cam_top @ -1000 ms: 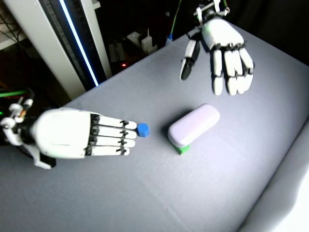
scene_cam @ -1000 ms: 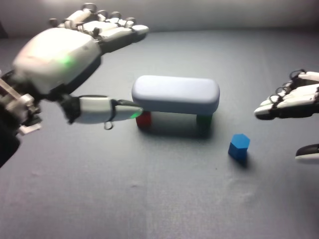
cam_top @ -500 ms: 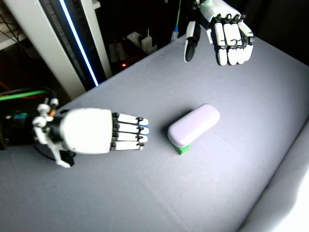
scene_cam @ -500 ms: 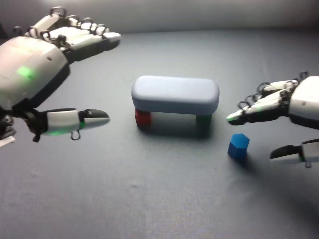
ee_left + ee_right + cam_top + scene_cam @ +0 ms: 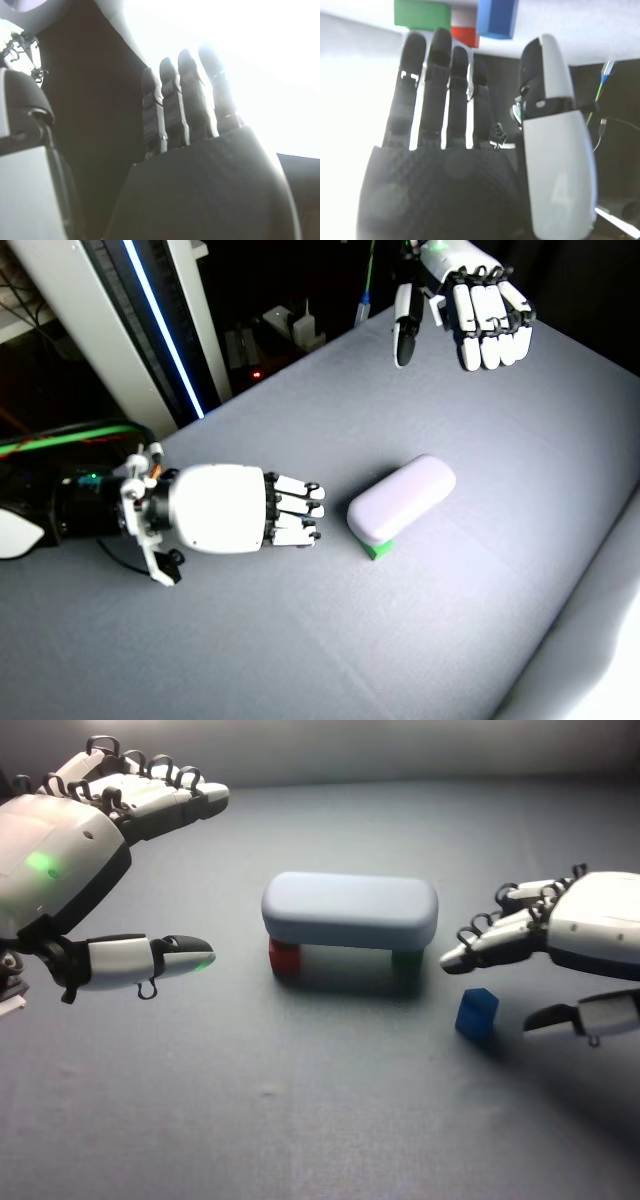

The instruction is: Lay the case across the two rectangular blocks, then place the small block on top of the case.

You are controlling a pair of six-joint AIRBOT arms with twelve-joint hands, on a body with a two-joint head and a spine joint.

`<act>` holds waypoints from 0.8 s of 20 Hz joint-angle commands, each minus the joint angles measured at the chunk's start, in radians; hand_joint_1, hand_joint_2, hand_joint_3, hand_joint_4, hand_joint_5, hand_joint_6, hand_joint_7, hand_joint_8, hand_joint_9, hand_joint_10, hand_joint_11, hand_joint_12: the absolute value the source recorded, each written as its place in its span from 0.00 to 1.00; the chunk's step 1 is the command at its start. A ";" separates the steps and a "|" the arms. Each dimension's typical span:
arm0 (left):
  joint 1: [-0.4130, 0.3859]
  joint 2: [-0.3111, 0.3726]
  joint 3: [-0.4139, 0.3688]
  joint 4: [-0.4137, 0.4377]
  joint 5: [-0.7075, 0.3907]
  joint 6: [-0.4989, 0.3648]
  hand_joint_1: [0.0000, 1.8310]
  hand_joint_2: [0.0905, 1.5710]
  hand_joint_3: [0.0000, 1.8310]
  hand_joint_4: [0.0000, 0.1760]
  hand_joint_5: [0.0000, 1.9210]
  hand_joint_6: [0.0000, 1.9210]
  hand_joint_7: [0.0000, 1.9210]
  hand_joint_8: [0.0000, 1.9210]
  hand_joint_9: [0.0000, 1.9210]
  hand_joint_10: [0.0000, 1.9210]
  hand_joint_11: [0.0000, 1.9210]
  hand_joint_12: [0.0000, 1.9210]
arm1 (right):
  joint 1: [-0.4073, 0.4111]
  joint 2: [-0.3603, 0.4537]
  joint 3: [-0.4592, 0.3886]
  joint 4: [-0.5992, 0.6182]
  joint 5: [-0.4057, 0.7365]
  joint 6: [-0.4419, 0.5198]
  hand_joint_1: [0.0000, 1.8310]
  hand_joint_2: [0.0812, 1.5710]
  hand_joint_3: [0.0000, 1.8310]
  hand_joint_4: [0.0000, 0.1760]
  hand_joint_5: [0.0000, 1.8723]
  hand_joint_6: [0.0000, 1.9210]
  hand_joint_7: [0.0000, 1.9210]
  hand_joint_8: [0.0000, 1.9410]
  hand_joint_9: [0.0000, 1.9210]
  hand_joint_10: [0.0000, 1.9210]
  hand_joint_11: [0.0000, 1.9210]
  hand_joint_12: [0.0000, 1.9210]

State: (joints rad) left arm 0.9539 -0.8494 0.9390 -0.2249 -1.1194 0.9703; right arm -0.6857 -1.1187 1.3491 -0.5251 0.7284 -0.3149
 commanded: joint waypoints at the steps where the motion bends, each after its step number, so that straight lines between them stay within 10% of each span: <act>1: -0.004 0.002 0.002 0.007 -0.124 -0.002 0.51 0.56 0.00 0.03 0.21 0.00 0.20 0.00 0.18 0.00 0.00 0.46 | 0.018 -0.007 0.004 0.009 0.076 0.004 0.61 0.65 0.00 0.00 0.28 0.00 0.30 0.00 0.37 0.01 0.14 0.61; 16: -0.005 -0.007 0.008 0.004 -0.112 -0.011 0.49 0.56 0.00 0.03 0.21 0.00 0.21 0.00 0.19 0.00 0.00 0.49 | 0.046 -0.063 0.042 -0.068 -0.023 0.018 0.63 0.64 0.00 0.00 0.36 0.00 0.42 0.01 0.44 0.03 0.19 0.65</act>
State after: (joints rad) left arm 0.9585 -0.8524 0.9413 -0.2302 -1.1126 0.9638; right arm -0.6506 -1.1843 1.3888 -0.6209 0.6373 -0.3016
